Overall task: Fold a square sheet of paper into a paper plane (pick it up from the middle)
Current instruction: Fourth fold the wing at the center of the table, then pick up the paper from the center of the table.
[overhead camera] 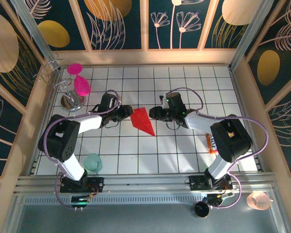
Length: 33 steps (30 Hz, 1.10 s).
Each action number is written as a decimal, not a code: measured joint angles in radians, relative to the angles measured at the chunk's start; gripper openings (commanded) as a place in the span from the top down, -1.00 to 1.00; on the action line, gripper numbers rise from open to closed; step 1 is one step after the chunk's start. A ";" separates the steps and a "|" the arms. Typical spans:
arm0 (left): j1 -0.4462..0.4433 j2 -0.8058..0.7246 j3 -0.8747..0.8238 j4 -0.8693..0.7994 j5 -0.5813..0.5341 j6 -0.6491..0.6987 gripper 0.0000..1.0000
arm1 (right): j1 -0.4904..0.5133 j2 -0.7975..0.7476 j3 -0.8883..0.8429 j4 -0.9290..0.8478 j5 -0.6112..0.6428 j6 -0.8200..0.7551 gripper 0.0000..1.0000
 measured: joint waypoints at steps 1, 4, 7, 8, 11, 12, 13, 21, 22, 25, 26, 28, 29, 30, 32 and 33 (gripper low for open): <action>-0.002 -0.005 -0.011 0.014 0.005 -0.016 0.10 | -0.009 0.012 0.001 0.015 -0.021 -0.003 0.27; -0.006 -0.011 -0.029 0.059 0.014 -0.058 0.05 | -0.032 0.072 0.019 0.033 -0.073 -0.021 0.27; -0.010 -0.011 -0.041 0.091 0.027 -0.090 0.02 | -0.043 0.141 0.050 0.038 -0.113 -0.048 0.27; -0.011 -0.011 -0.045 0.100 0.030 -0.098 0.01 | -0.044 0.159 0.062 0.037 -0.124 -0.060 0.29; -0.012 -0.011 -0.055 0.121 0.040 -0.116 0.00 | -0.044 0.204 0.105 0.029 -0.166 -0.105 0.35; -0.012 -0.011 -0.055 0.124 0.042 -0.122 0.00 | -0.044 0.216 0.119 0.027 -0.184 -0.121 0.35; -0.012 -0.011 -0.055 0.128 0.045 -0.124 0.00 | -0.044 0.222 0.127 0.027 -0.197 -0.130 0.37; -0.012 -0.011 -0.055 0.140 0.055 -0.134 -0.02 | -0.043 0.276 0.192 0.000 -0.244 -0.211 0.51; -0.012 -0.011 -0.055 0.140 0.055 -0.134 -0.02 | -0.043 0.284 0.196 -0.001 -0.249 -0.216 0.51; -0.012 -0.011 -0.055 0.140 0.055 -0.134 -0.02 | -0.043 0.303 0.198 -0.007 -0.269 -0.234 0.52; -0.012 -0.011 -0.055 0.140 0.055 -0.134 -0.02 | -0.043 0.307 0.198 -0.010 -0.275 -0.238 0.52; -0.012 -0.011 -0.055 0.140 0.055 -0.134 -0.02 | -0.043 0.313 0.199 -0.015 -0.279 -0.247 0.57; -0.012 -0.011 -0.055 0.140 0.055 -0.134 -0.02 | -0.043 0.314 0.199 -0.017 -0.280 -0.254 0.64; -0.012 -0.011 -0.055 0.140 0.055 -0.134 -0.02 | -0.043 0.314 0.199 -0.019 -0.282 -0.259 0.70; -0.012 -0.011 -0.055 0.140 0.055 -0.134 -0.02 | -0.043 0.314 0.200 -0.023 -0.283 -0.261 0.82; -0.012 -0.011 -0.055 0.140 0.055 -0.134 -0.02 | -0.043 0.314 0.201 -0.023 -0.282 -0.262 0.88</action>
